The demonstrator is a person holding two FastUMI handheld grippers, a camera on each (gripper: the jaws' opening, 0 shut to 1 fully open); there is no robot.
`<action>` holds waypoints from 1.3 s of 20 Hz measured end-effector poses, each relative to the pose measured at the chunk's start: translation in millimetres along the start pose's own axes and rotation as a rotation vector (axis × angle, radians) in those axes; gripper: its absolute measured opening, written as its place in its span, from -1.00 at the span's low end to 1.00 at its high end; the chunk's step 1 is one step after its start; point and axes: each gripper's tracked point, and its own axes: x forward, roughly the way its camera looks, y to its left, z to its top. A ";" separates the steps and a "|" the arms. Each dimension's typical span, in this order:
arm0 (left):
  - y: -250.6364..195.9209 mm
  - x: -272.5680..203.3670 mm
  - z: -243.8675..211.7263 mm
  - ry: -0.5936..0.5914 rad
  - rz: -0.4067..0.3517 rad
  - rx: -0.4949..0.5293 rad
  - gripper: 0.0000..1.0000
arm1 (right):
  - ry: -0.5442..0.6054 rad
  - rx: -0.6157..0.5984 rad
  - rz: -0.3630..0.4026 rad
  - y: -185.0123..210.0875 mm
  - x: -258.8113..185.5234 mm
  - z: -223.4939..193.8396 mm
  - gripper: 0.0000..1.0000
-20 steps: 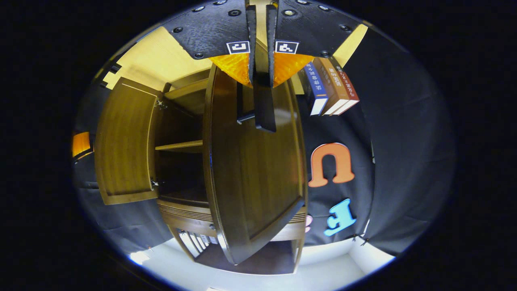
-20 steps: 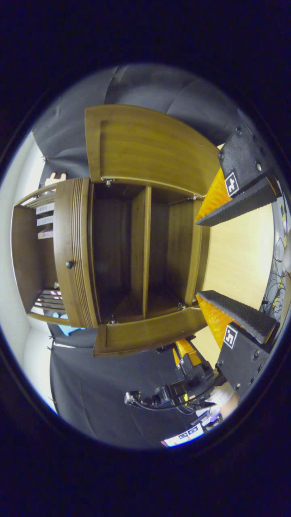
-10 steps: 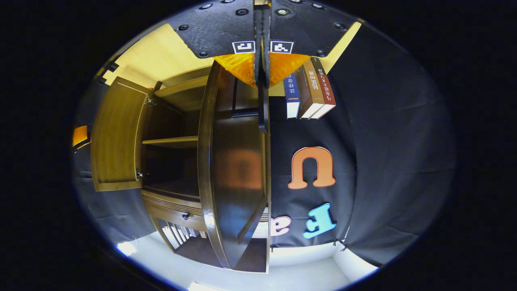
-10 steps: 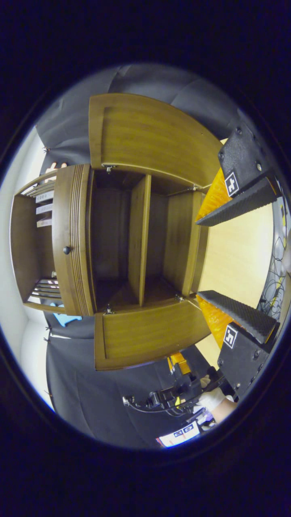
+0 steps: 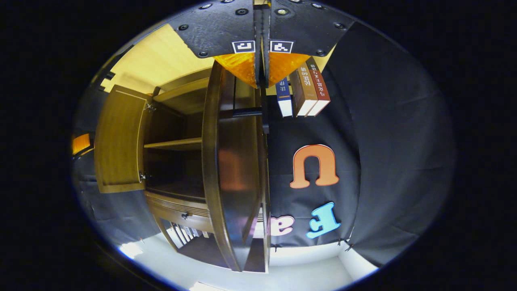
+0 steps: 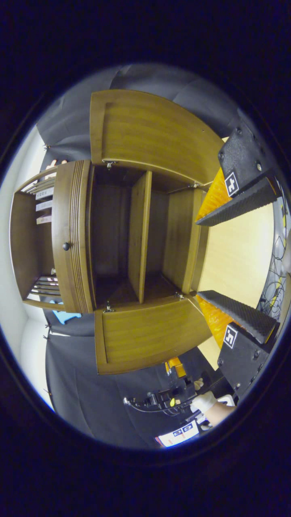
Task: Open the right door of the double-door shoe cabinet with the right hand, and open the left door with the left hand.
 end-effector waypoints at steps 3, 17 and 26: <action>11.5 0.4 0.6 -0.006 -0.042 -0.008 -1.00 | 0.005 -0.003 0.005 1.7 0.4 1.6 1.00; 38.5 -12.0 -17.7 0.114 -0.096 0.070 -0.28 | -0.041 0.023 -0.013 -30.5 -1.7 10.3 1.00; 29.7 -80.8 -40.8 0.225 0.116 0.125 0.93 | -0.011 0.020 0.033 -82.3 -13.5 0.8 1.00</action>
